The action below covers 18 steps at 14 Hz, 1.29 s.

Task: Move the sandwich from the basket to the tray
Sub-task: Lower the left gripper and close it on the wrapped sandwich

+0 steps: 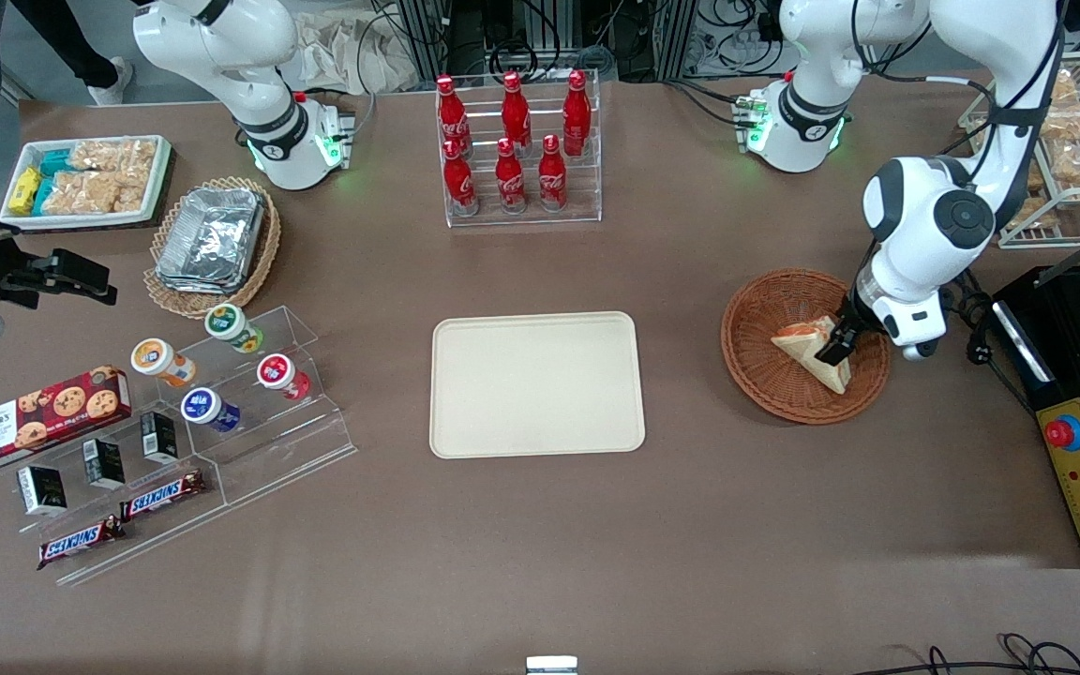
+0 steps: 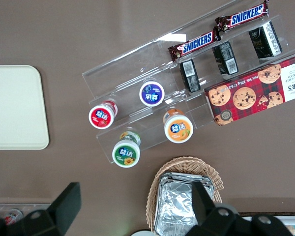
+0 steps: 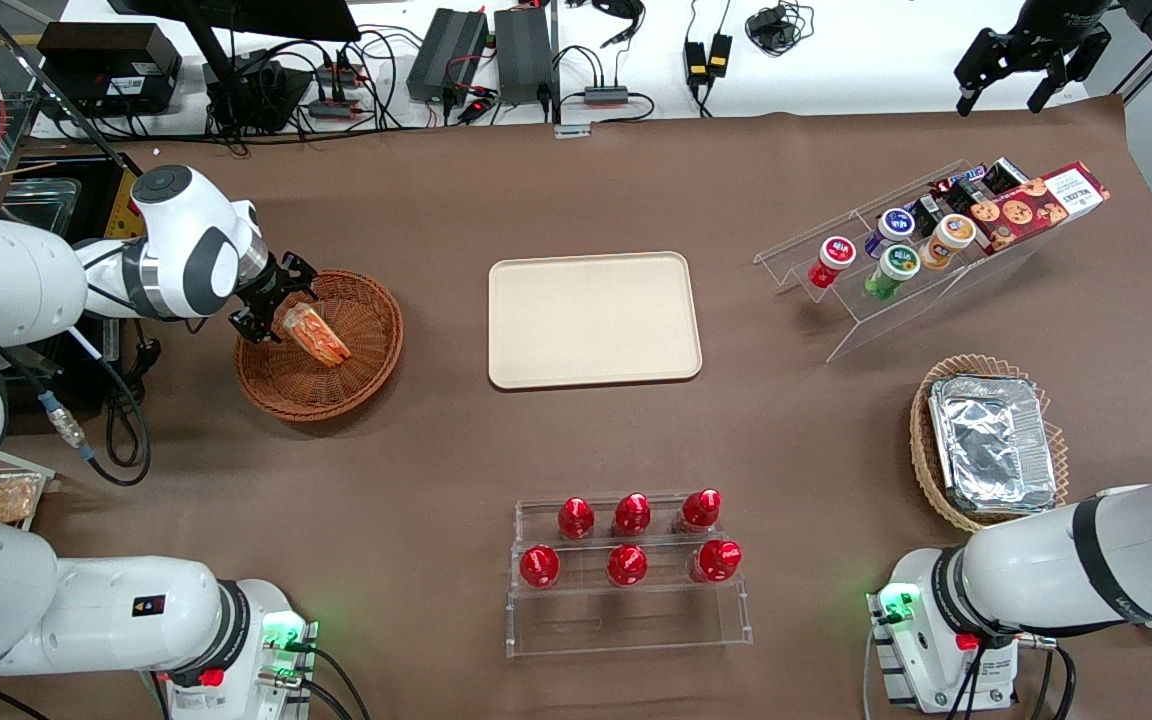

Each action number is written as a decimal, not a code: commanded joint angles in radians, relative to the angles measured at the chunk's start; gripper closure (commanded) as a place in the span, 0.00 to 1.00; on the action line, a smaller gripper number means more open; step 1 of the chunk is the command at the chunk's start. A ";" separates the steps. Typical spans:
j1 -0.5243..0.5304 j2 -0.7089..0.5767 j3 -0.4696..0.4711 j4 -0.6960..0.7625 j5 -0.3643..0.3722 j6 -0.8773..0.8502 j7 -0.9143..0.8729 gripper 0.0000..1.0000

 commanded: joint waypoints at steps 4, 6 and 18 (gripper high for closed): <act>-0.009 0.031 -0.006 -0.049 0.016 0.125 -0.059 0.05; -0.009 0.033 -0.006 -0.063 0.017 0.147 -0.059 0.62; -0.011 -0.020 -0.067 0.499 0.040 -0.659 0.387 1.00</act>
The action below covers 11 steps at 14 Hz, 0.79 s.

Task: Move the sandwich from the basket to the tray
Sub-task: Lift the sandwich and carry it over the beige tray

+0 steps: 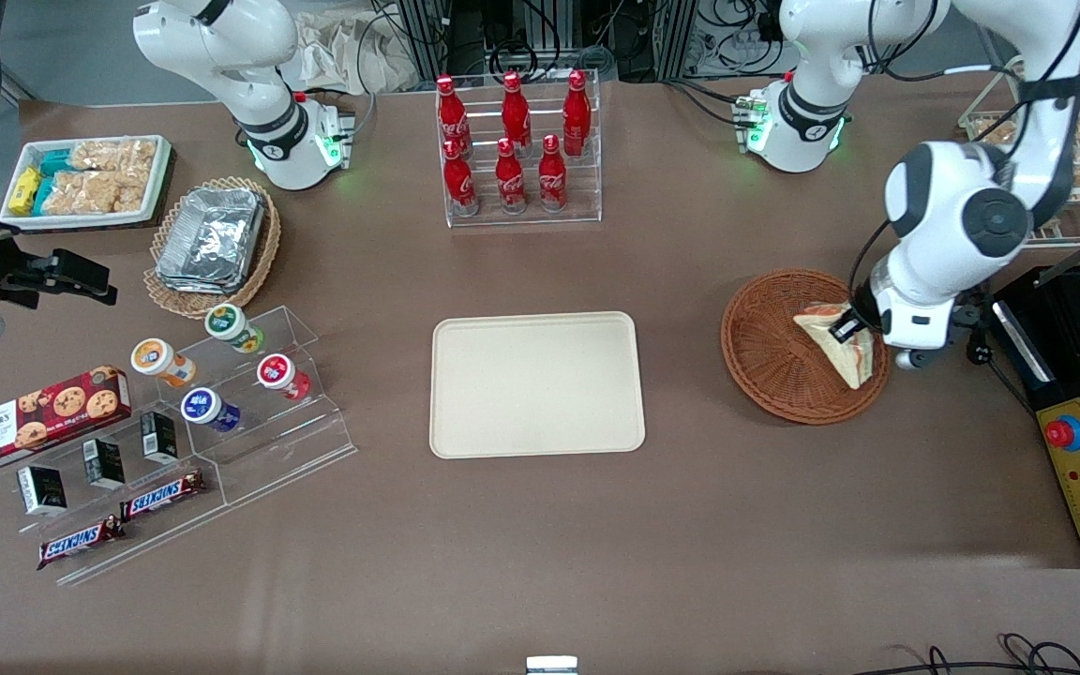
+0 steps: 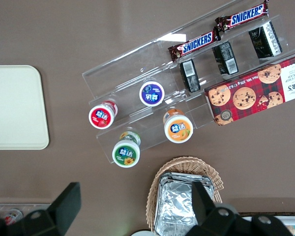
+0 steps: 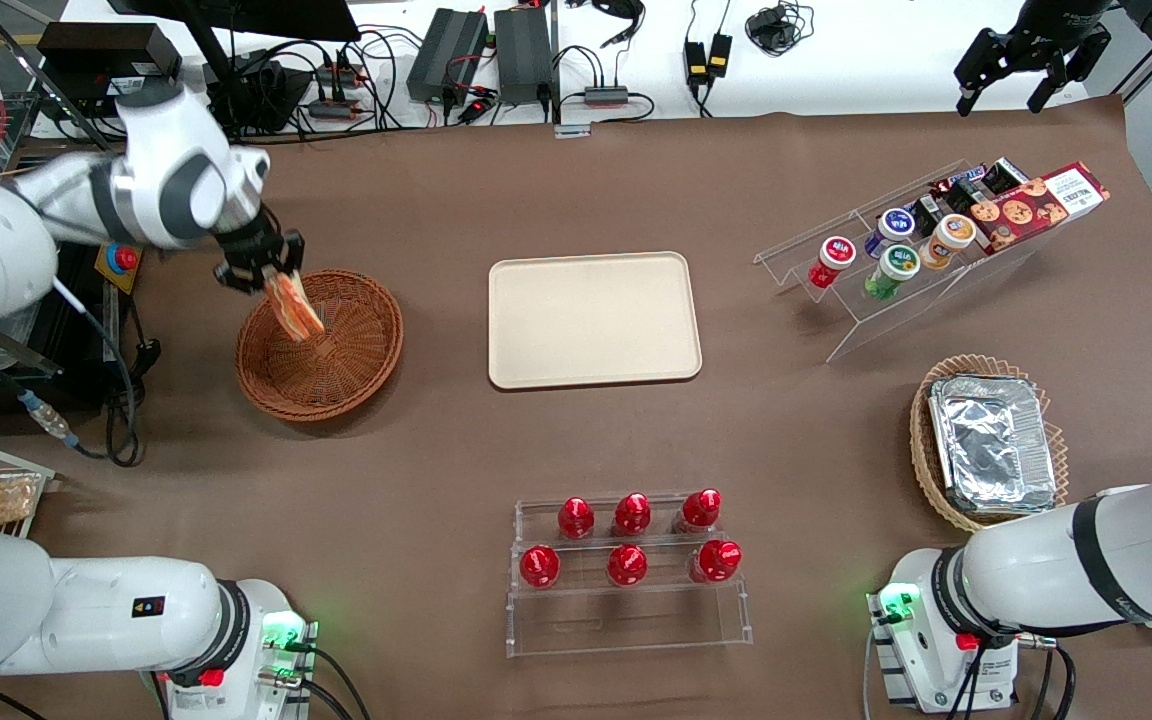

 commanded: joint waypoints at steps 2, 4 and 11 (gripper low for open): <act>-0.003 0.049 -0.124 0.308 0.021 -0.228 0.007 1.00; -0.006 0.058 -0.225 0.385 0.049 -0.283 -0.015 1.00; -0.222 0.346 -0.407 0.507 0.178 -0.090 -0.218 1.00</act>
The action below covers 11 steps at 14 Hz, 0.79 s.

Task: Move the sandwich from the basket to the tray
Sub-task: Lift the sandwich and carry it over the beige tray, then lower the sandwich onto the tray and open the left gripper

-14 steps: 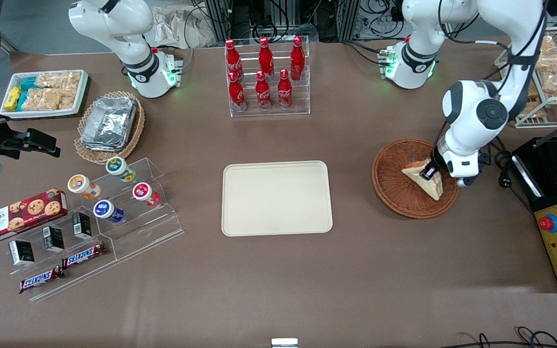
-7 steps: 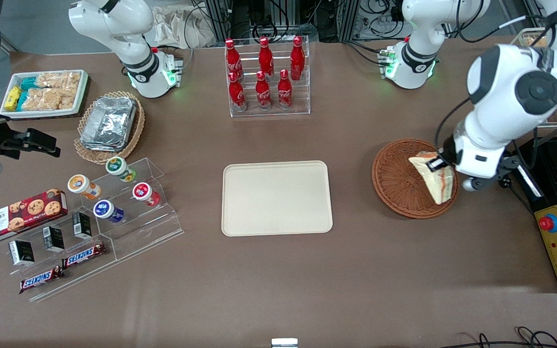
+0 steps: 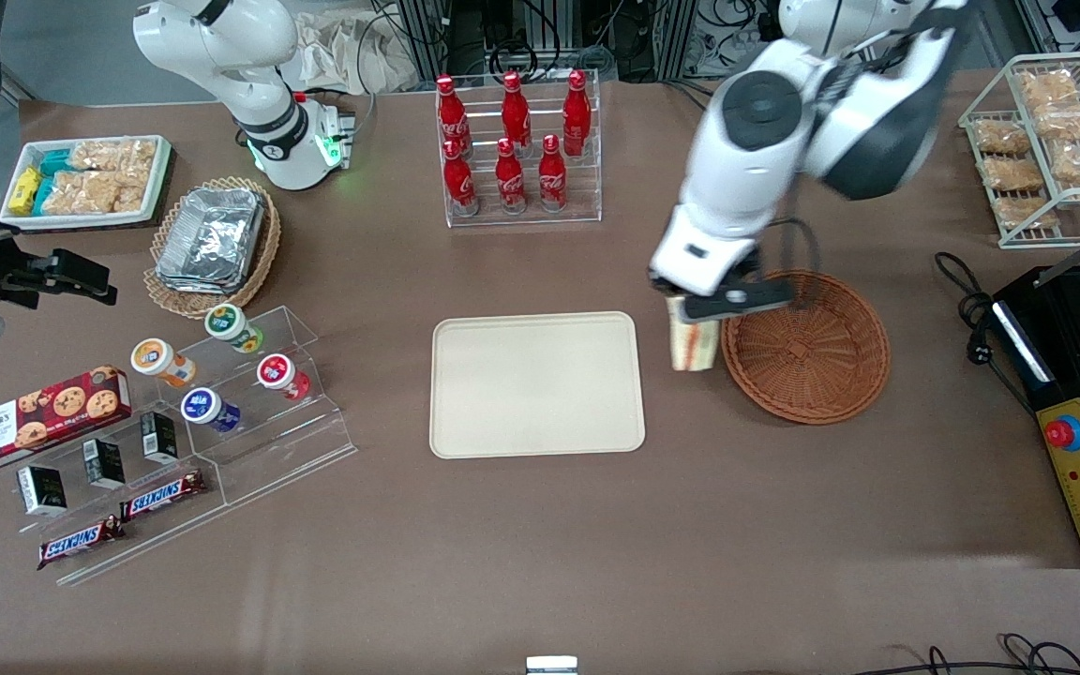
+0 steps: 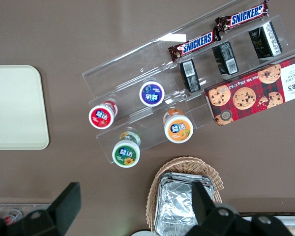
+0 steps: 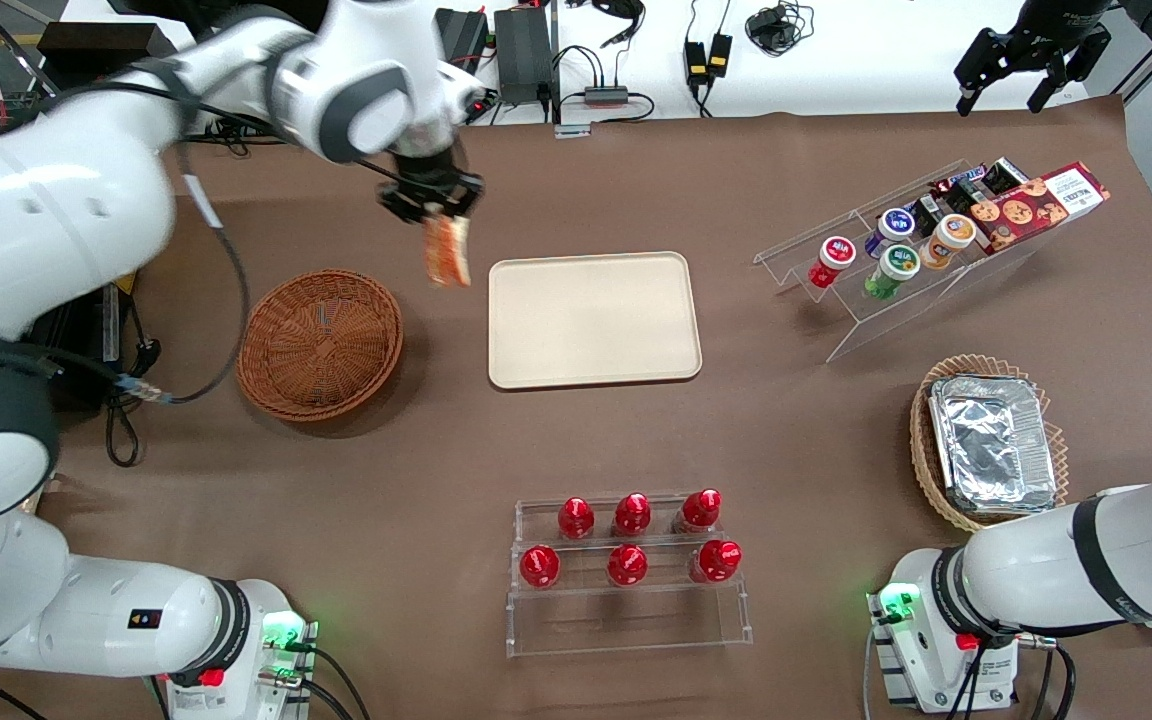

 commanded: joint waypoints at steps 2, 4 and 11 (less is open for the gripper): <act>-0.083 0.236 0.005 0.070 0.095 0.148 -0.075 1.00; -0.085 0.318 0.005 0.073 0.130 0.221 -0.072 1.00; -0.085 0.459 0.020 0.072 0.256 0.323 -0.078 1.00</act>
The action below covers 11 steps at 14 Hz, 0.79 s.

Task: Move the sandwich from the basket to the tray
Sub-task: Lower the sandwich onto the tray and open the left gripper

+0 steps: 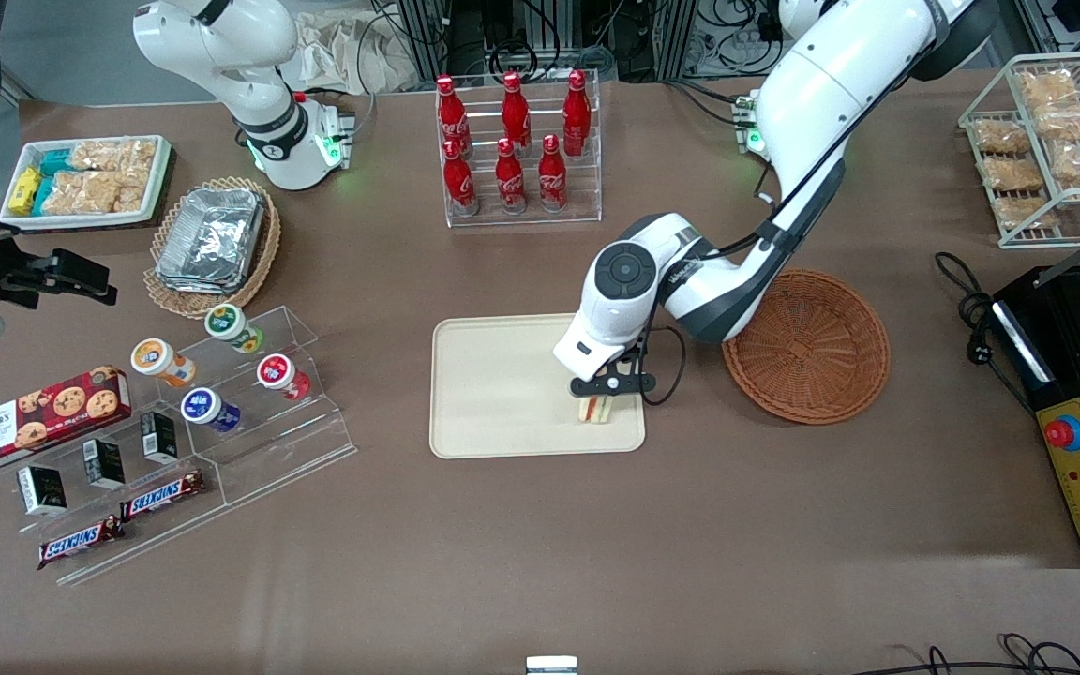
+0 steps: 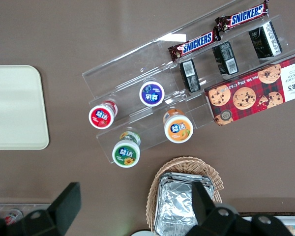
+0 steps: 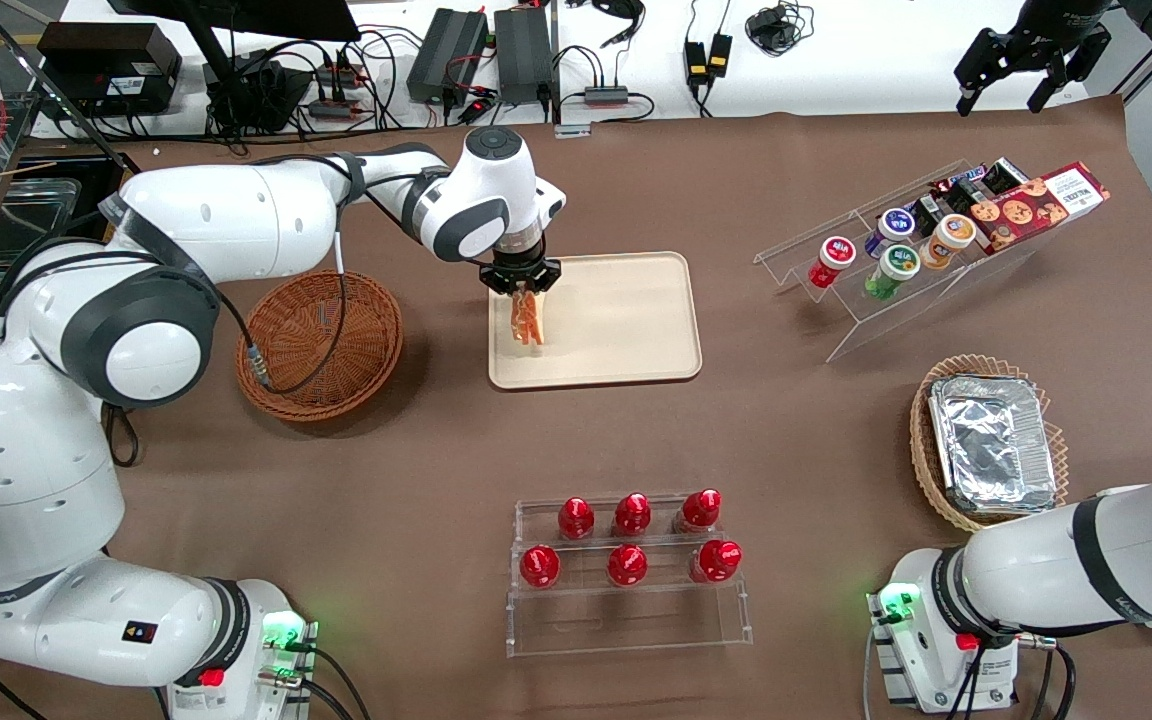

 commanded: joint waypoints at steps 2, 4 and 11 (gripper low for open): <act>-0.002 0.027 0.004 0.021 0.075 -0.006 -0.044 1.00; -0.002 0.029 0.004 0.022 0.076 -0.008 -0.070 0.84; -0.001 0.020 0.010 0.035 0.124 -0.016 -0.203 0.00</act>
